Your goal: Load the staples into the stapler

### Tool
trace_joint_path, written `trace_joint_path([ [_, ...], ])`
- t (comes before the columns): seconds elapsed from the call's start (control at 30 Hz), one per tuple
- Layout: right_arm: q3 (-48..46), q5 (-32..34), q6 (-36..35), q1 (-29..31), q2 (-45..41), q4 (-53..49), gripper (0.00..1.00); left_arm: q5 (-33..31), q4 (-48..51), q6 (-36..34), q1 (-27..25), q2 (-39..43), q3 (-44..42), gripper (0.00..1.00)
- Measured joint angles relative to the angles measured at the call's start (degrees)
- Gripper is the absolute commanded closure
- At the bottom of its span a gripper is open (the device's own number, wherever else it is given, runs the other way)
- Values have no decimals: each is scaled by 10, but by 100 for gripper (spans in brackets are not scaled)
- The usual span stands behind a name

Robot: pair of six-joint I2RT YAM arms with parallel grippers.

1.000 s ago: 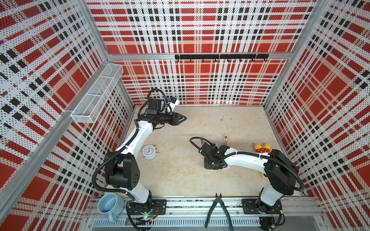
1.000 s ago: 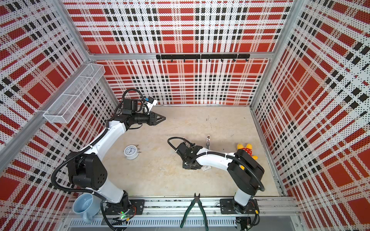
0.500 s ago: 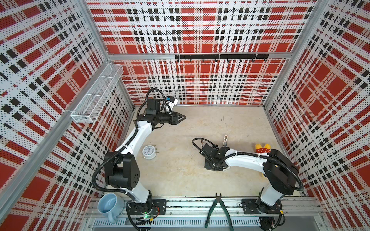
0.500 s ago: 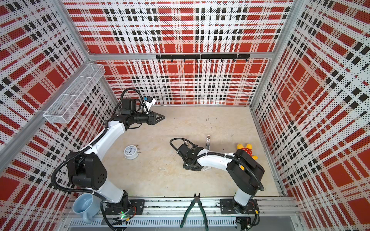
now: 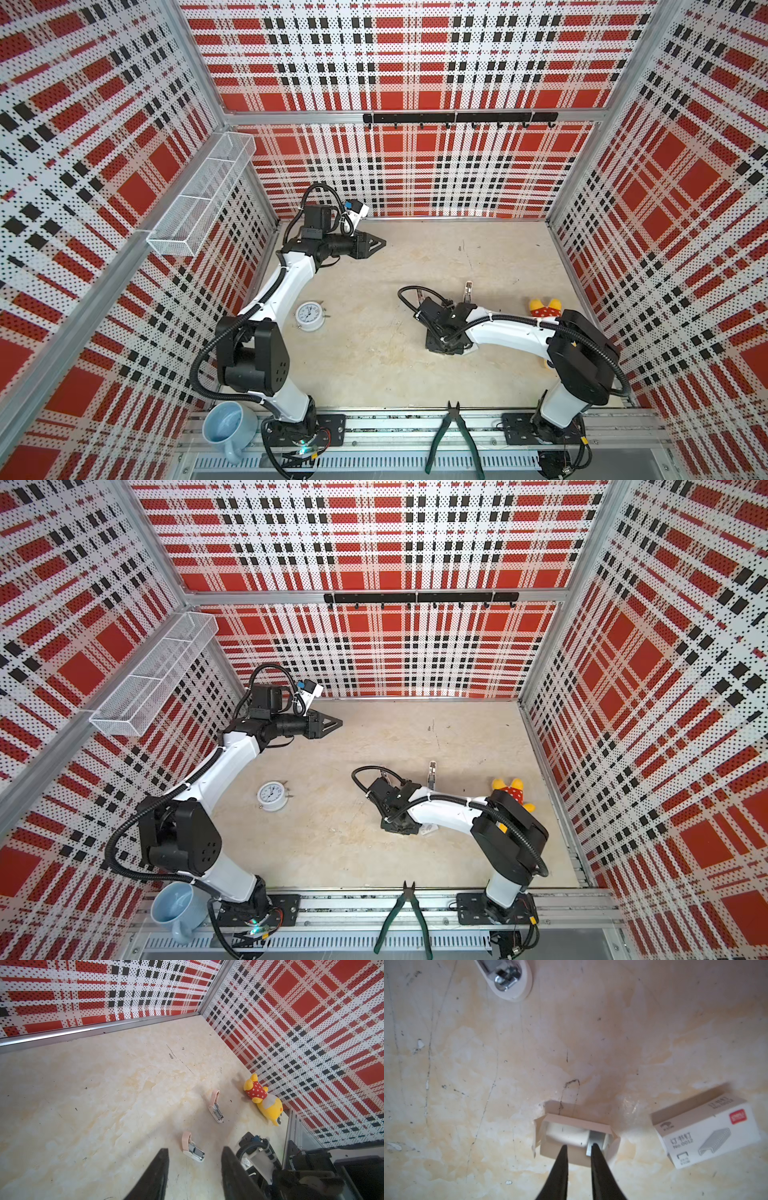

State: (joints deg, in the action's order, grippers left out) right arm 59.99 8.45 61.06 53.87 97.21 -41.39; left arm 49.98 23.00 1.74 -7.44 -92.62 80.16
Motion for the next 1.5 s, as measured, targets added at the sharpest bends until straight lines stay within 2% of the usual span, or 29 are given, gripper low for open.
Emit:
trace_joint_path([
  [0.7,23,24,-4,0,29,-57,78,11,-17,13,4,1,-8,55],
  [1.5,25,41,-15,0,51,-78,76,17,-21,19,4,1,-11,55],
])
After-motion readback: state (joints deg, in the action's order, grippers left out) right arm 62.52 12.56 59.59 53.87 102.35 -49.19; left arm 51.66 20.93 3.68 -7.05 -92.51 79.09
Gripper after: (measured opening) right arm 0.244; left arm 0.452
